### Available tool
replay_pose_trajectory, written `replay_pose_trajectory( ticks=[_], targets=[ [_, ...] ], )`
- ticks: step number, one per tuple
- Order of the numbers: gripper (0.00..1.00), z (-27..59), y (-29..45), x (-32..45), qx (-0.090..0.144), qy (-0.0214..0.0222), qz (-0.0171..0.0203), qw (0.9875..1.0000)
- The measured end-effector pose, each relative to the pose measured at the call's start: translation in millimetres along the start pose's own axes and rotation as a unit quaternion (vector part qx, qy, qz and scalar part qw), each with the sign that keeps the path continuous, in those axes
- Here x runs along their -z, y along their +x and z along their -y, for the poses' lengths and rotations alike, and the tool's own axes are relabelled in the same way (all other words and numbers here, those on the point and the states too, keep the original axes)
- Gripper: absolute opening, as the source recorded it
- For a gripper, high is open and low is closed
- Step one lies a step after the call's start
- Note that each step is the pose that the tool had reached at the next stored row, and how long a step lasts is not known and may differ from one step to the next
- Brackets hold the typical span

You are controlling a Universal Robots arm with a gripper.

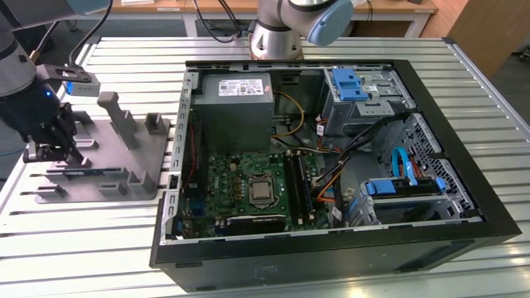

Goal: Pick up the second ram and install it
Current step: 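Pick up the second ram and move it above second insertion slot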

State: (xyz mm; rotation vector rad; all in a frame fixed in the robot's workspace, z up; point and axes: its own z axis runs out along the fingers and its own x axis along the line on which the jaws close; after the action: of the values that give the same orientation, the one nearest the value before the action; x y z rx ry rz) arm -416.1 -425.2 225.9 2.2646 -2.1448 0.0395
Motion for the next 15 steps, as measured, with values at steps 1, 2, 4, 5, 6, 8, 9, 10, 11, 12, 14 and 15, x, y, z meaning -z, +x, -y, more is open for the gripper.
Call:
replay_pose_trajectory(
  ticks=[1, 2, 4, 5, 6, 8, 9, 10, 11, 12, 14, 15],
  targets=[
    [0.17, 0.0, 0.0, 0.0, 0.000, 0.0000, 0.0000, 1.0000],
    [0.17, 0.0, 0.0, 0.0, 0.000, 0.0000, 0.0000, 1.0000],
    [0.29, 0.0, 0.0, 0.0, 0.000, 0.0000, 0.0000, 1.0000],
    [0.29, 0.0, 0.0, 0.0, 0.000, 0.0000, 0.0000, 1.0000],
    [0.29, 0.0, 0.0, 0.0, 0.000, 0.0000, 0.0000, 1.0000],
    [0.35, 0.0, 0.0, -0.1, 0.000, 0.0000, 0.0000, 1.0000],
    [0.35, 0.0, 0.0, -0.5, 0.000, 0.0001, -0.0001, 1.0000],
    [0.35, 0.1, -0.1, -1.7, 0.000, 0.0002, -0.0001, 1.0000],
    [0.35, 0.0, -0.1, -3.4, 0.000, 0.0001, -0.0001, 1.0000],
    [0.35, -0.1, -0.1, -5.1, 0.000, 0.0000, 0.0000, 1.0000],
    [0.35, 0.0, -0.1, -8.7, 0.000, 0.0001, 0.0006, 1.0000],
    [0.35, 0.0, 0.0, -10.4, 0.000, 0.0001, 0.0014, 1.0000]
  ],
)
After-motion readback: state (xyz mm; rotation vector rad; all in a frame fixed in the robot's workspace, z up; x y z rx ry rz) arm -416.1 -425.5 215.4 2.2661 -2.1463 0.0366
